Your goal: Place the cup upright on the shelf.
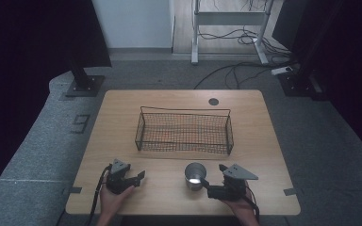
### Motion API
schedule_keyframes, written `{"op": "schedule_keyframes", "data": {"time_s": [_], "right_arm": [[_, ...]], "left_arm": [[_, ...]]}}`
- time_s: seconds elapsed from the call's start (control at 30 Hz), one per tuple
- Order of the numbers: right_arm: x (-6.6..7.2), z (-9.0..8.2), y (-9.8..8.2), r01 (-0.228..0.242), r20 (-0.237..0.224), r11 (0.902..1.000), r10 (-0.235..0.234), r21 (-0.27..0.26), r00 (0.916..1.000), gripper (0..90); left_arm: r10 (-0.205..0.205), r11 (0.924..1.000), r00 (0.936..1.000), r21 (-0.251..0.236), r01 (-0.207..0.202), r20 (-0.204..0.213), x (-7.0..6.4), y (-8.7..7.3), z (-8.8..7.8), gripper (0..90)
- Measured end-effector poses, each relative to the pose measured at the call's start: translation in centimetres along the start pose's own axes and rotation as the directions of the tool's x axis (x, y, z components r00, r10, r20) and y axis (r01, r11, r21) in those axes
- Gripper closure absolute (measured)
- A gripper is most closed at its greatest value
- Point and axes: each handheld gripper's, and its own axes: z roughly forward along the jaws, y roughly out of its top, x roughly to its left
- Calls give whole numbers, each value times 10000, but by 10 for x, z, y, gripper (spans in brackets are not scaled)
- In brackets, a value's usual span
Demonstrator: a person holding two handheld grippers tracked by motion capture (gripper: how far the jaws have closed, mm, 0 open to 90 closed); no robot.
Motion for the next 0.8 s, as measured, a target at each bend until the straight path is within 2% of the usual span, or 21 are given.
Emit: {"op": "schedule_keyframes", "data": {"time_s": [0.17,0.43,0.8], "right_arm": [[11,8,2,45,-211,10000,-44,30,9998,61],[26,28,3,349,-46,9991,-348,220,9994,0],[34,54,-2,690,-102,9947,-685,758,9976,0]], "left_arm": [[-143,9998,9999,134,142,33,2,1,1,266],[-207,9996,9997,215,205,99,2,1,2,266],[-224,9992,9996,324,217,200,3,2,3,266]]}}
